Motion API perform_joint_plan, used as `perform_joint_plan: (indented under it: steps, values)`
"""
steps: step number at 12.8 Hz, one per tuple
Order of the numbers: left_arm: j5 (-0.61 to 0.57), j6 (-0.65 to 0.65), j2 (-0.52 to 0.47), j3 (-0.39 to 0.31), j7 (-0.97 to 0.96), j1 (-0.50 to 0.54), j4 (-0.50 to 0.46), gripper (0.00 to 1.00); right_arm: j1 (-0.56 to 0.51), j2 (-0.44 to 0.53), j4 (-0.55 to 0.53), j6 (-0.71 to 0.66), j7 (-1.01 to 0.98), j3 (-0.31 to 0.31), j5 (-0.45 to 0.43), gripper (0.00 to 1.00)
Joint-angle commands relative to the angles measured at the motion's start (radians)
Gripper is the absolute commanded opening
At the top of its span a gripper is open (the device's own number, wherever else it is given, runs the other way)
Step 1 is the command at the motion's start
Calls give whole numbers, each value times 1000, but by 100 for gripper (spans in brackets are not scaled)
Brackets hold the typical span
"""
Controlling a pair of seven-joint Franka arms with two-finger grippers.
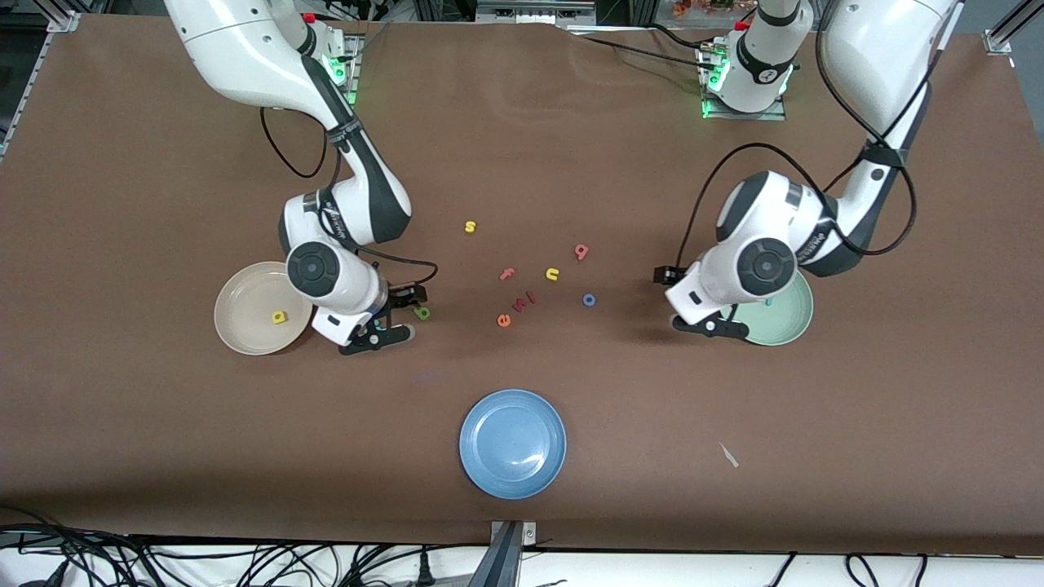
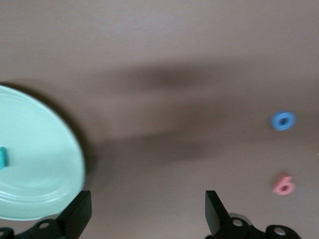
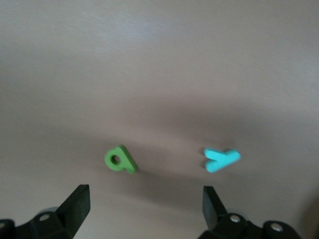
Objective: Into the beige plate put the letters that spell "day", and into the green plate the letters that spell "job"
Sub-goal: 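Grasp green a with the right gripper while the left gripper reaches blue o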
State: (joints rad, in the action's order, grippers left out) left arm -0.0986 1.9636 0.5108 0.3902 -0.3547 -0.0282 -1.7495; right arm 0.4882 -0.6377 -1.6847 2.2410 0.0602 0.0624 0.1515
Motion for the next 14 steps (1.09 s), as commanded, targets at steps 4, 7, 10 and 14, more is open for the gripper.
perform_joint_plan:
  steps: [4, 7, 10, 14]
  values:
    - [54, 53, 100, -1, -79, -88, 139, 99, 61, -59, 13, 80, -75, 2, -46, 100]
    - [42, 130, 140, -2, -128, -147, 139, 96, 46, -65, 8, 83, -172, 2, -44, 99]
    - [36, 161, 172, -7, -150, -173, 137, 92, 47, -73, 5, 97, -187, 2, -44, 94]
    - [34, 216, 202, -17, -187, -216, 131, 86, 53, -80, -6, 118, -187, 2, -44, 77]
